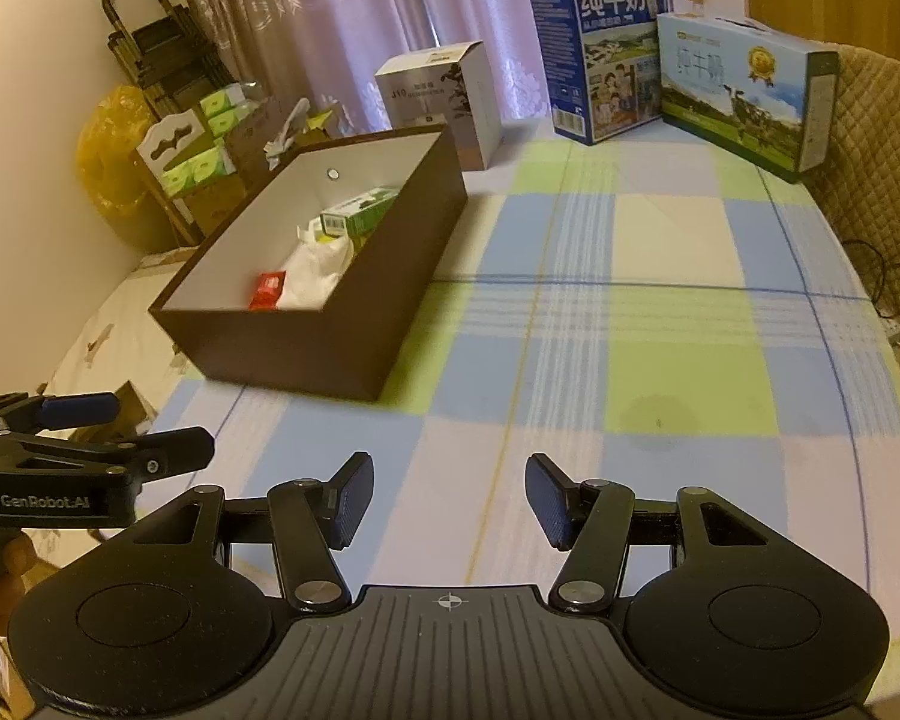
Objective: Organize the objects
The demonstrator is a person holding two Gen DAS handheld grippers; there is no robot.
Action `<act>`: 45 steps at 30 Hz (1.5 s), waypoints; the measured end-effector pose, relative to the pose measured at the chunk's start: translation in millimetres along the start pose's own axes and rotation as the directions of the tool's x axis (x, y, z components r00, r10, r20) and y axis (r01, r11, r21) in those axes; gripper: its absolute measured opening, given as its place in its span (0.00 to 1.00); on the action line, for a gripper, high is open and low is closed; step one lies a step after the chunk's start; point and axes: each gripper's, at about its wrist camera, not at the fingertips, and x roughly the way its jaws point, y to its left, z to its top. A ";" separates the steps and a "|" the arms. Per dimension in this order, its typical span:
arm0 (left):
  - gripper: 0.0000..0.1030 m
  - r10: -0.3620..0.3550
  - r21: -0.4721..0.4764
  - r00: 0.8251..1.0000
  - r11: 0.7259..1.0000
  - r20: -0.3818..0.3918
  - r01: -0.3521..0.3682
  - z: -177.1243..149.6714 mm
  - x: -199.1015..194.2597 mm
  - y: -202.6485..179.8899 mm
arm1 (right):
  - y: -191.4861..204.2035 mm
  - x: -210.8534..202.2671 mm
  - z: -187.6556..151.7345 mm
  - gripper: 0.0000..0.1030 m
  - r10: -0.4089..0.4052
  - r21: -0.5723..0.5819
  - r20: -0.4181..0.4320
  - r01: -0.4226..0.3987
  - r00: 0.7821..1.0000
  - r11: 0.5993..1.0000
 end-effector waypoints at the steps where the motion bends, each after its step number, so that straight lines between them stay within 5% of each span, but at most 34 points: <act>1: 0.99 0.001 0.000 1.000 1.000 -0.005 -0.001 -4.8 -2.5 -4.6 | -1.5 -5.4 -4.6 0.52 0.001 0.001 0.001 -0.001 1.000 1.000; 18: 0.99 -0.007 0.014 1.000 1.000 -0.028 0.008 -50.6 -30.3 -53.0 | -20.5 -49.0 -54.6 0.52 0.006 0.016 -0.004 -0.006 1.000 1.000; 45: 0.99 -0.013 0.036 1.000 0.999 -0.020 0.013 -49.3 -35.3 -66.6 | -30.1 -55.8 -56.7 0.52 0.012 0.033 0.004 -0.012 1.000 0.999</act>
